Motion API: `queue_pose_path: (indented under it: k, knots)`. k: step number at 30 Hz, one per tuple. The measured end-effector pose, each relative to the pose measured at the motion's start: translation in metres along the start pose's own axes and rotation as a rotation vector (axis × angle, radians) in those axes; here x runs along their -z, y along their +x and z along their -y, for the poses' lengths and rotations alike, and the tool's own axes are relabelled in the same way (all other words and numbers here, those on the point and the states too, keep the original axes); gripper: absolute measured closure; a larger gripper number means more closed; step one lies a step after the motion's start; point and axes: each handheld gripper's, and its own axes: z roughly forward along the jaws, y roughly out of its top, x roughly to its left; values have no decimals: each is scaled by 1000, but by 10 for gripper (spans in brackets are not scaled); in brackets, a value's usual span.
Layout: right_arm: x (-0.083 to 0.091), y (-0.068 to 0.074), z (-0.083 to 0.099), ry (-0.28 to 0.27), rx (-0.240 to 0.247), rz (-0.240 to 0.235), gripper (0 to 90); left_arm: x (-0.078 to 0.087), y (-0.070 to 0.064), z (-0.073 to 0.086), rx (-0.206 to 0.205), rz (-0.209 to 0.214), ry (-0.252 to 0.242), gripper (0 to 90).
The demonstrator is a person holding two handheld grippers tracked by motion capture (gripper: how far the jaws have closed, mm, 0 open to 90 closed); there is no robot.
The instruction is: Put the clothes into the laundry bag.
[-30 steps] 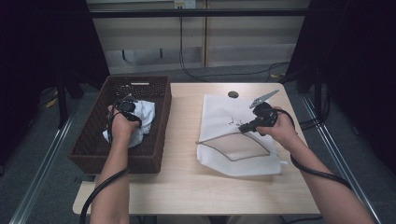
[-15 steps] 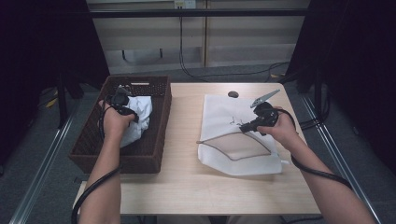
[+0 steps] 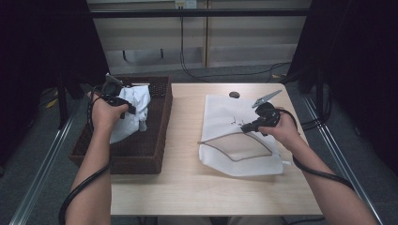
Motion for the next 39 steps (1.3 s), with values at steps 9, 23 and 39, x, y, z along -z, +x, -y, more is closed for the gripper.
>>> queue_pose_path:
  k: [9, 23, 39]
  knots:
    - [1, -1, -1, -1, 2, 9, 900, 21, -4, -7, -8, 23, -22, 682]
    - [0, 1, -1, -3, -2, 18, 900, 61, -16, -25, -27, 55, -27, 682]
    - [0, -2, -6, 0, 4, 43, 900, 89, -40, -37, -91, 122, -26, 682]
